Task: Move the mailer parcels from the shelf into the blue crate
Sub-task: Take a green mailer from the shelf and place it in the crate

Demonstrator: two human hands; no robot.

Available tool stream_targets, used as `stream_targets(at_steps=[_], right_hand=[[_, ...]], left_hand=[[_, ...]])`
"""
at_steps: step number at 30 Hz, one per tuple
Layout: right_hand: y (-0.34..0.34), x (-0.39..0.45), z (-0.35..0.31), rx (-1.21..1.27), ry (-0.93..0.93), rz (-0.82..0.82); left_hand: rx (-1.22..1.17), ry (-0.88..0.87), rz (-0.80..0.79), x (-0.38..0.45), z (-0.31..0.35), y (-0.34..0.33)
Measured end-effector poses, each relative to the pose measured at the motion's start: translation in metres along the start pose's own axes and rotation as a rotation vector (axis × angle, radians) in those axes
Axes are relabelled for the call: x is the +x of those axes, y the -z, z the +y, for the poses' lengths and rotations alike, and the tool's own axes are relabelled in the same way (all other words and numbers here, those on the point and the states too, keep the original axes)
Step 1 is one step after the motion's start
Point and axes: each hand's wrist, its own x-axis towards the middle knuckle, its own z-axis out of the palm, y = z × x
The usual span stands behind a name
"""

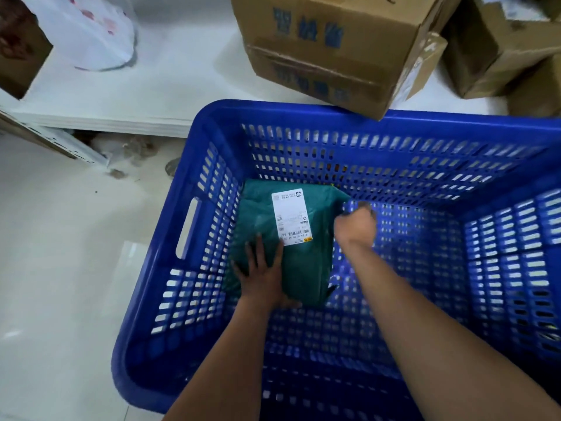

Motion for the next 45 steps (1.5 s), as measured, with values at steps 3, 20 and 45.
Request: stream_targets(at_steps=[3,20,45], right_hand=[[0.001,0.033,-0.03,-0.127,0.044,-0.089],[-0.056,0.029,-0.008,0.066,-0.031,-0.175],[-0.083,0.034,-0.004,0.718,-0.217,-0.076]], left_hand=[[0.276,-0.191,0.108,0.006,0.014,0.005],[0.267,-0.242,0.174,0.029,0.071,-0.023],[0.104,-0.075,0.193,0.044,0.077,-0.03]])
